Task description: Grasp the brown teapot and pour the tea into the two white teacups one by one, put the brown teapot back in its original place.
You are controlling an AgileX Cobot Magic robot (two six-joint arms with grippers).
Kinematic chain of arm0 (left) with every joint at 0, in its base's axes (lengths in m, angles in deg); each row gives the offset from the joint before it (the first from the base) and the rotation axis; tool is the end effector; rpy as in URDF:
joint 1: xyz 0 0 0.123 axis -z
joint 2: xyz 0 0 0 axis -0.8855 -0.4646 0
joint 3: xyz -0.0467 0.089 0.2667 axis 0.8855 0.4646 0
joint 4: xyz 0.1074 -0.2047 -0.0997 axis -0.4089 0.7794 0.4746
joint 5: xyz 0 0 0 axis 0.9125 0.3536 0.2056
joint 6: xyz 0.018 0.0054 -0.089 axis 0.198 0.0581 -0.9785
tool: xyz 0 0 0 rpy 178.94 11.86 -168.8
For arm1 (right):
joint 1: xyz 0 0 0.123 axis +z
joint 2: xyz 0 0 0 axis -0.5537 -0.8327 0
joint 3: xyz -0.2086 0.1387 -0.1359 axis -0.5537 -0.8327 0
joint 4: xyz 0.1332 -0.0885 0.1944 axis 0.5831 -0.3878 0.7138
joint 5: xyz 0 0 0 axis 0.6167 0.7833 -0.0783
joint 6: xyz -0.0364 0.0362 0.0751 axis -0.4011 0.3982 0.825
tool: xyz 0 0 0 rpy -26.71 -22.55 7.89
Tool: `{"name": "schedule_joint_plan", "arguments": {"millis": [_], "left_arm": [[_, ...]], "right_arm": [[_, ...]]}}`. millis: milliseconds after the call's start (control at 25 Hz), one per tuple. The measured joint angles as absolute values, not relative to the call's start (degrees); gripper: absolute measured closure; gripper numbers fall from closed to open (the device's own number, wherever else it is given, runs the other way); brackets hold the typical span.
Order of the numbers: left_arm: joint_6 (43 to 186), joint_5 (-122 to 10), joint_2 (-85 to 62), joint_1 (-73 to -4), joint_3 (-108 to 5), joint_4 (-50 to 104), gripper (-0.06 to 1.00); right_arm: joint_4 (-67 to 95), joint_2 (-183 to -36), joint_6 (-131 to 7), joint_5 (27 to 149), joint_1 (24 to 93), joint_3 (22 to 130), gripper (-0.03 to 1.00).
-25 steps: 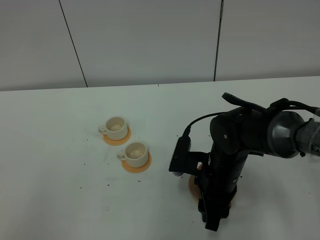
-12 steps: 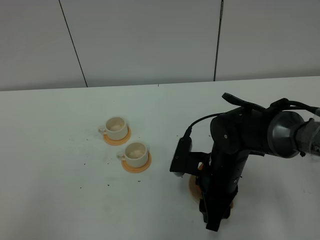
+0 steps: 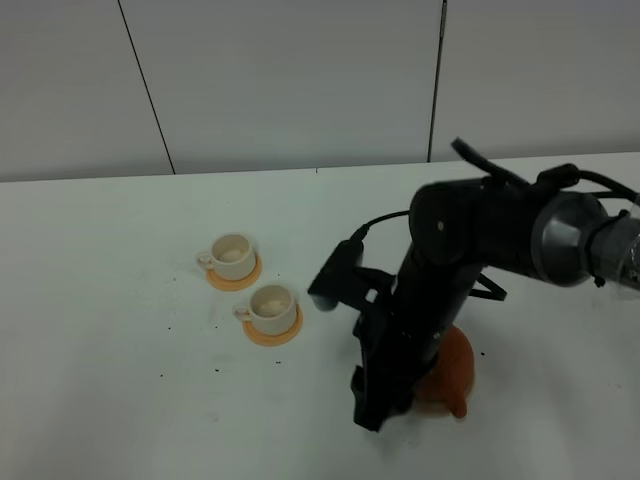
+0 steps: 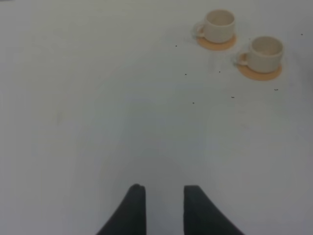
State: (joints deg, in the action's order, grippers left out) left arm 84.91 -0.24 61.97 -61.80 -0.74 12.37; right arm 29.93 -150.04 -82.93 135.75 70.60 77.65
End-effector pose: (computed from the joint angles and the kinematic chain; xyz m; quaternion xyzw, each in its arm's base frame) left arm -0.0059 0.0016 0.2803 0.0379 0.8443 0.0293 0.5338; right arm 0.2970 0.2620 0.1874 -0.5553 0.8111 0.1736 0.0600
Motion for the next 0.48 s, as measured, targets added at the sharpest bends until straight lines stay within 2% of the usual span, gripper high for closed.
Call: {"name": "schedule_joint_plan", "arguments": {"millis": [240, 480], "left_arm": [[84.91, -0.24, 61.97, -61.80, -0.74, 12.37, 0.69], [84.91, -0.24, 61.97, -61.80, -0.74, 12.37, 0.69]], "right_arm": [[26.18, -150.04, -60.20, 142.42, 70.48, 82.71, 0.56], [20.87, -150.04, -40.13, 145.11, 69.39, 82.91, 0.58]]}}
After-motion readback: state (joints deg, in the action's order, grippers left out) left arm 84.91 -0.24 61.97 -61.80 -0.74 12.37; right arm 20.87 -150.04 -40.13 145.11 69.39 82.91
